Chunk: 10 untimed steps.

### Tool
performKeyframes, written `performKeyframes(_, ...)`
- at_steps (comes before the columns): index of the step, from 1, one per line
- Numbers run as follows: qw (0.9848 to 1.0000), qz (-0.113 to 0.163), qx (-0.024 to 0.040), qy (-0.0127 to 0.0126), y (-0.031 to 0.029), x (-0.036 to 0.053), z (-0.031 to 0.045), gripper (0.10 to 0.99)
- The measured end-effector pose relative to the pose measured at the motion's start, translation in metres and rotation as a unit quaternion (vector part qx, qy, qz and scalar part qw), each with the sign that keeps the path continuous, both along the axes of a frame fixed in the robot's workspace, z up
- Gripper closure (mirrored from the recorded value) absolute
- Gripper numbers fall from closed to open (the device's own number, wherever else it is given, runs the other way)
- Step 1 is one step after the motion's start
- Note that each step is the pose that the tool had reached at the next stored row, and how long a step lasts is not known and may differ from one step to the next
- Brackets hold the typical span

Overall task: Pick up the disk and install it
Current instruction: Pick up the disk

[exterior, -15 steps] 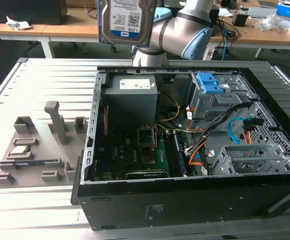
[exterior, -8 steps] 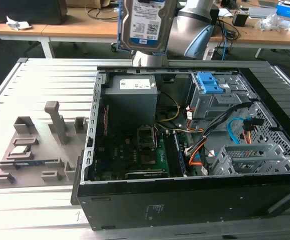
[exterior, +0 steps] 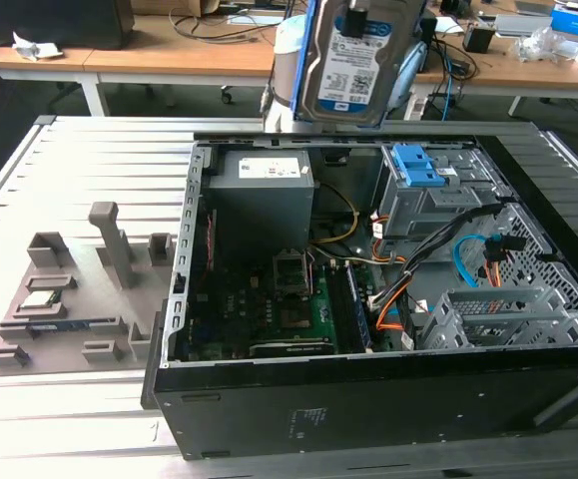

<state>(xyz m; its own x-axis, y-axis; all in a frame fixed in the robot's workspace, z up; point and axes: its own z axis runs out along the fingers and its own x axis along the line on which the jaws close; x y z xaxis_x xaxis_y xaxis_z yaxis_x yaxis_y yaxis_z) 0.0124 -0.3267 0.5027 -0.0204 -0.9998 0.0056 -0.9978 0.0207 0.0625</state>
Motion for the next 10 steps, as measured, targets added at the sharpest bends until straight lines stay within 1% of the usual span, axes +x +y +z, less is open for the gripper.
performKeyframes(1,1.0,0.0,-0.0001,0.0003,0.0001,0.0037,-0.0017,0.725)
performKeyframes(6,1.0,0.0,-0.0001,0.0003,-0.0005,0.0036,-0.0018,0.725)
performKeyframes(7,1.0,0.0,-0.0001,0.0003,-0.0011,0.0036,-0.0018,0.725)
performKeyframes(10,1.0,0.0,-0.0002,0.0003,-0.0061,0.0036,-0.002,0.725)
